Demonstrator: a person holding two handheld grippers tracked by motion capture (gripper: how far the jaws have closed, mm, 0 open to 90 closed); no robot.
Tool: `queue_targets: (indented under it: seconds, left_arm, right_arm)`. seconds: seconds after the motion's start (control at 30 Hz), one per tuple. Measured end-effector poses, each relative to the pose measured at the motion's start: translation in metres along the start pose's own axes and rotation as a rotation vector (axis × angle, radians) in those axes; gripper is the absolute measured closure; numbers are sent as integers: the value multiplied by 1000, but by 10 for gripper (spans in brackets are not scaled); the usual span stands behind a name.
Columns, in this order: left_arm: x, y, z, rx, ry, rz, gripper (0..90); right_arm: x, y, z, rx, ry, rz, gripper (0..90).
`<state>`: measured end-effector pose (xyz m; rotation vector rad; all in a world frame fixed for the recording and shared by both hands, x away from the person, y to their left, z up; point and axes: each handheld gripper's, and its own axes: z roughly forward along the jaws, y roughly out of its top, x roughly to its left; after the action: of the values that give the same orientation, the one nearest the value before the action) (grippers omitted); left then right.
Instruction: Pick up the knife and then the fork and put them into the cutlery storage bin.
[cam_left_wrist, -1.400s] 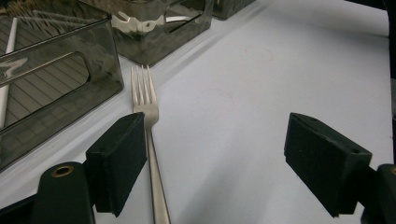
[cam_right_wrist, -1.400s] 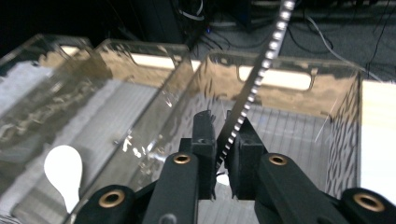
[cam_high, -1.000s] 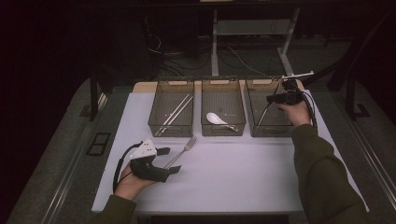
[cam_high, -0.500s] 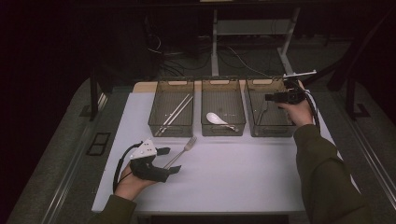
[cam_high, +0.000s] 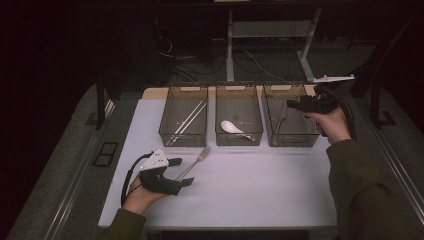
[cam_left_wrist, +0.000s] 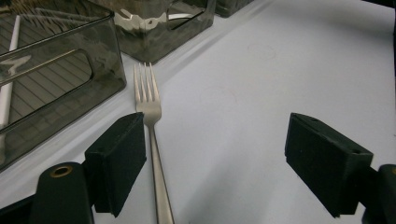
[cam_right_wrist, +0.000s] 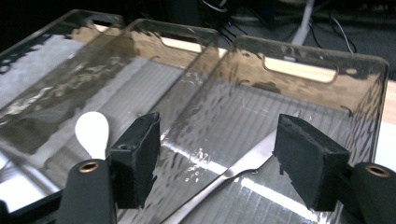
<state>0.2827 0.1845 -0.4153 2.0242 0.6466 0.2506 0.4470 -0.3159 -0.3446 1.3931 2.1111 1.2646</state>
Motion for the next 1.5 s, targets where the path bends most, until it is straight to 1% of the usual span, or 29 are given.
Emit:
queue_targets:
  seconds: [0.13, 0.33, 0.57, 0.73, 0.77, 0.83, 1.03, 1.1, 1.17, 1.27, 1.33, 1.37, 1.43, 1.5]
  left_arm:
    - [0, 0, 0, 10, 2, 2, 194]
    - [0, 1, 3, 17, 4, 6, 194]
    - [2, 3, 6, 23, 5, 4, 198]
    - [3, 3, 7, 27, 13, 1, 201]
    - [4, 3, 7, 28, 13, 2, 203]
    - [4, 3, 7, 29, 16, 2, 206]
    - [7, 3, 8, 37, 27, -1, 216]
    - [7, 3, 8, 36, 26, -4, 216]
    - [7, 3, 9, 36, 28, -8, 218]
    - [9, 4, 10, 45, 32, 2, 229]
    - [10, 5, 12, 45, 39, -7, 239]
    - [11, 6, 12, 54, 39, 0, 248]
    - [13, 8, 14, 53, 43, 0, 257]
    - [15, 9, 16, 61, 48, -6, 275]
  right_arm:
    - [10, -6, -13, -17, 33, -44, 292]
    - [23, -21, -28, -22, 80, -83, 276]
    - [44, -41, -43, -30, 126, -131, 274]
    - [57, -54, -49, -33, 161, -159, 274]
    - [59, -57, -50, -28, 169, -159, 273]
    - [64, -62, -51, -23, 180, -181, 273]
    - [77, -81, -53, 3, 223, -219, 271]
    - [80, -88, -53, 6, 227, -230, 268]
    - [81, -94, -53, 0, 238, -226, 265]
    - [83, -103, -54, -7, 240, -227, 264]
    - [84, -108, -54, -9, 239, -223, 260]
    - [85, -112, -54, -6, 239, -219, 260]
    - [86, -118, -55, 1, 242, -219, 259]
    - [88, -124, -55, 9, 245, -222, 259]
